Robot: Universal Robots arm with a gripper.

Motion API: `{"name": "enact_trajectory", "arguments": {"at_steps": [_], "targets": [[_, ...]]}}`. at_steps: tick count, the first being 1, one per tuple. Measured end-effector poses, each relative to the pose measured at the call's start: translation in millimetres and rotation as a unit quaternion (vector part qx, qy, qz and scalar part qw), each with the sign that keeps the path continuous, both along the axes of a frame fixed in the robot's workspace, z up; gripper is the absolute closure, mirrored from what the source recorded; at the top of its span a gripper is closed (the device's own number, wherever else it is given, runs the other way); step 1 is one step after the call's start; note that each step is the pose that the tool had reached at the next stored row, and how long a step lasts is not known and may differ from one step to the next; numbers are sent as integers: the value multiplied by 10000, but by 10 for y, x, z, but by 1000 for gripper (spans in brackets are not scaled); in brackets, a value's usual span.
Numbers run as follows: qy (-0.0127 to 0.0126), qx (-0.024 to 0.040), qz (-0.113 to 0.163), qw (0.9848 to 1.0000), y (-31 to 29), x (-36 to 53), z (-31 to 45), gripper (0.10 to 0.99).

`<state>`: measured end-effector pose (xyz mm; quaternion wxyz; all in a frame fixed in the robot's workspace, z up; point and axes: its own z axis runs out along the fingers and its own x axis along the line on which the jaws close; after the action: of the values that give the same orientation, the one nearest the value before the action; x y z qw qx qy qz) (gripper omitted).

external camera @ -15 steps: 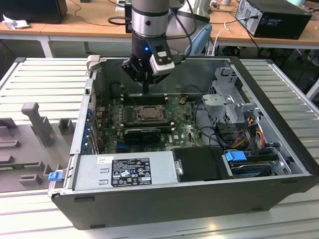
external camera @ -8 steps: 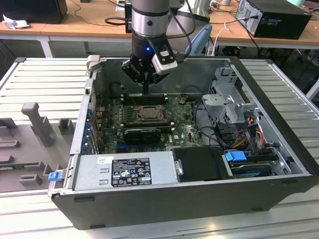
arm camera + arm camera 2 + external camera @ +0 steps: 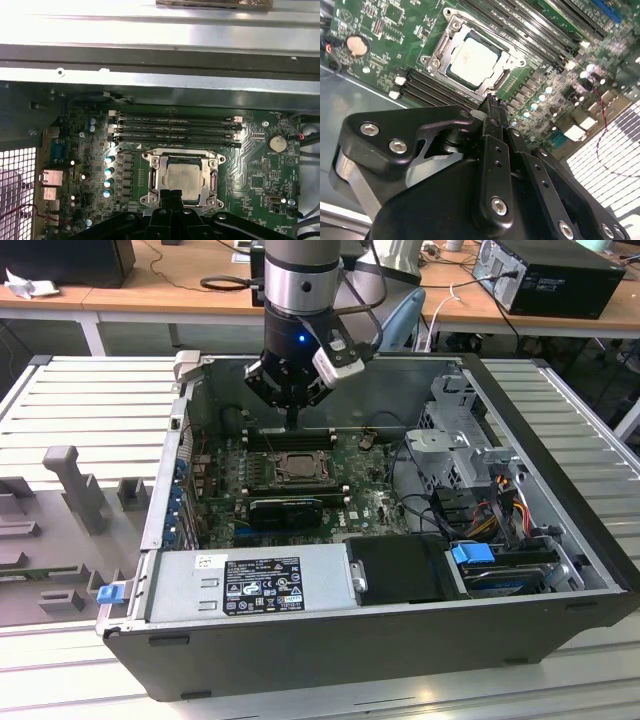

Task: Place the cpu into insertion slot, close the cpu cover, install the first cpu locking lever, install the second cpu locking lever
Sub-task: 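Install the first cpu locking lever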

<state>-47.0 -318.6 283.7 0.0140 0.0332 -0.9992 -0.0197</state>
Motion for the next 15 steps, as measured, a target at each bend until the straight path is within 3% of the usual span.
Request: {"name": "enact_trajectory", "arguments": {"at_steps": [5, 7, 13, 15], "targets": [[0, 0, 452, 9990, 0, 0, 0, 980], [0, 0, 496, 9988, 0, -16, -1, 980], [-40, 11, 495, 9988, 0, -271, -28, 980], [-43, 11, 474, 9989, 2, -309, -46, 980]]}}
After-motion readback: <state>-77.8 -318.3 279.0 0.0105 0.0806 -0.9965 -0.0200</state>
